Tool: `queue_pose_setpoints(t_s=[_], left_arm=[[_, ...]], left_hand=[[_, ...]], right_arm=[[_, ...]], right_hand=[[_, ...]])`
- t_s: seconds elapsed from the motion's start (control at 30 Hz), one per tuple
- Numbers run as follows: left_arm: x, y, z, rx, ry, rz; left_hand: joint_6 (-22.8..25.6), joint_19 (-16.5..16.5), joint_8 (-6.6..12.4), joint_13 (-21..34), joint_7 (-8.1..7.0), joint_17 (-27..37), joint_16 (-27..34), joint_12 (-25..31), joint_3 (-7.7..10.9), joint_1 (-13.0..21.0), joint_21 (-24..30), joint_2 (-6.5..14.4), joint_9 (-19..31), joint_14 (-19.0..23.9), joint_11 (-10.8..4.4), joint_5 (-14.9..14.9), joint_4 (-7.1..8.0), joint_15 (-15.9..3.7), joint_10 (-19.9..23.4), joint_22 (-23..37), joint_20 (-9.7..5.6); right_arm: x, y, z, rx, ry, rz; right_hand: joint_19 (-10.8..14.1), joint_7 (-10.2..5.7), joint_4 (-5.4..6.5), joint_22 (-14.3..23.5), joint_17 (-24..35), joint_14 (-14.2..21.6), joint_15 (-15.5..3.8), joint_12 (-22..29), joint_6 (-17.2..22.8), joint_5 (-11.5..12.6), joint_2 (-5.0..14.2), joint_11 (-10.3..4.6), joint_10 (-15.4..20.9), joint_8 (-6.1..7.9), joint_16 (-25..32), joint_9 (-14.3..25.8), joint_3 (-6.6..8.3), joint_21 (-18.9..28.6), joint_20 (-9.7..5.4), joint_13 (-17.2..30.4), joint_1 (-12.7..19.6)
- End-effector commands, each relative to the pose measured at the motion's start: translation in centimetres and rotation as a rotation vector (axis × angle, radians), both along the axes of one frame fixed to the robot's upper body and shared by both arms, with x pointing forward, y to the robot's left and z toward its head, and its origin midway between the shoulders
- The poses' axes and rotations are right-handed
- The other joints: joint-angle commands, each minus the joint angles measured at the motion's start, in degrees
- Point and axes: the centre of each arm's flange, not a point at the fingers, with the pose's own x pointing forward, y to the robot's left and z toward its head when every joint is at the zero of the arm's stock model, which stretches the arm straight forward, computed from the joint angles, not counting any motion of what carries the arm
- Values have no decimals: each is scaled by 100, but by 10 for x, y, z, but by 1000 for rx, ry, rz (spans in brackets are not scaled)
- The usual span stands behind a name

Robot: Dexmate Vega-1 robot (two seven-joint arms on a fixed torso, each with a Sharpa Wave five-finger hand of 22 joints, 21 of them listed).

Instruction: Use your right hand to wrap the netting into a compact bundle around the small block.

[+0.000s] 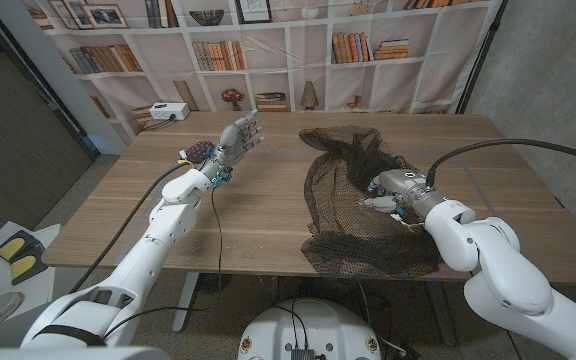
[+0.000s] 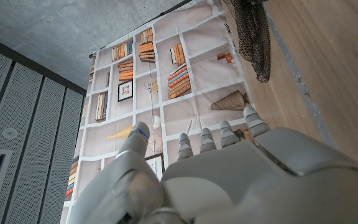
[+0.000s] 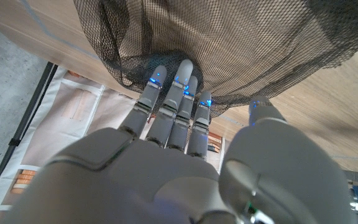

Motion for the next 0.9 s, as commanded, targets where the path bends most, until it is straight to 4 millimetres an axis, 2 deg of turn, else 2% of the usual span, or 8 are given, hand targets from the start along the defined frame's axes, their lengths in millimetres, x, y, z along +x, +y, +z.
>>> queue_pose_setpoints(t_s=[0.03, 0.1, 0.13, 0.2, 0.3, 0.33, 0.53, 0.9], left_arm=[[-6, 0, -1, 14, -7, -18], [-7, 0, -2, 13, -6, -19], [-7, 1, -2, 13, -6, -21], [-7, 1, -3, 11, -5, -21], [-8, 1, -5, 15, -2, -24], [-8, 2, -6, 15, -1, -26], [-8, 3, -9, 14, 7, -26], [-6, 6, -6, 13, 5, -27]], left_hand=[[38, 33, -5, 20, -10, 19, 0, -3, 43, -63, 2, 0, 29, 29, -11, 20, -17, 3, 4, 18, 38], [38, 33, -6, 20, -12, 19, 0, -2, 43, -65, 2, -1, 29, 28, -6, 20, -17, 1, 6, 18, 38], [41, 34, -5, 20, -12, 19, 0, -2, 43, -66, 2, -1, 29, 29, -12, 20, -17, 0, 7, 18, 38], [44, 33, -3, 20, -15, 19, 0, -4, 43, -68, 1, -2, 29, 27, -16, 20, -17, 1, 3, 18, 38], [40, 33, -6, 20, -12, 20, 0, -2, 43, -70, 1, -3, 29, 28, -8, 19, -16, 3, 9, 18, 38], [39, 33, -6, 20, -13, 20, 0, -3, 43, -71, 0, -3, 29, 27, -4, 19, -16, 2, 8, 18, 38], [40, 34, -6, 20, -13, 20, -1, -6, 44, -74, 0, -4, 29, 25, -12, 19, -16, -2, 4, 18, 38], [49, 31, -4, 20, -4, 20, 0, -10, 46, -82, -4, -9, 29, 28, -13, 17, -16, -3, 0, 18, 38]], right_arm=[[-23, 11, -17, 1, 119, -28], [-25, 15, -19, -9, 135, -27], [-26, 17, -21, -19, 140, -28], [-28, 21, -23, -38, 149, -35], [-29, 27, -27, -68, 167, -36], [-30, 29, -28, -78, 170, -36], [-33, 41, -30, -136, 182, -47], [-21, 59, -41, -219, 247, -31]], right_hand=[[-401, -61, -6, 2, -281, -801, -121, -389, -552, 115, -69, -49, -718, 0, -541, 24, -118, -213, 87, -54, -129], [-591, -80, 7, 0, -374, -1136, -42, -574, -874, 141, -95, -35, -1051, -21, -731, 25, -181, -319, 139, -69, -201], [-690, -85, 0, -1, -407, -1301, 10, -653, -982, 150, -115, -89, -1199, -19, -806, 25, -206, -370, 163, -75, -211], [-830, -122, -43, -1, -462, -1521, 22, -759, -1128, 168, -178, -90, -1385, -15, -897, 25, -245, -447, 195, -81, -180], [-903, -158, -112, -1, -505, -1660, 58, -842, -1319, 197, -228, -133, -1525, -30, -932, 23, -264, -495, 205, -87, -90], [-944, -146, -136, -1, -519, -1725, 77, -882, -1387, 209, -235, -90, -1601, -31, -944, 22, -269, -519, 210, -88, -56], [-1035, -201, -288, -1, -575, -2011, 117, -1032, -1735, 267, -270, -225, -1883, -31, -961, 16, -297, -599, 217, -84, 181], [-1259, -261, -448, 4, -615, -2492, 249, -1227, -2130, 357, -208, -215, -2348, -8, -976, 9, -329, -747, 191, -62, 490]])
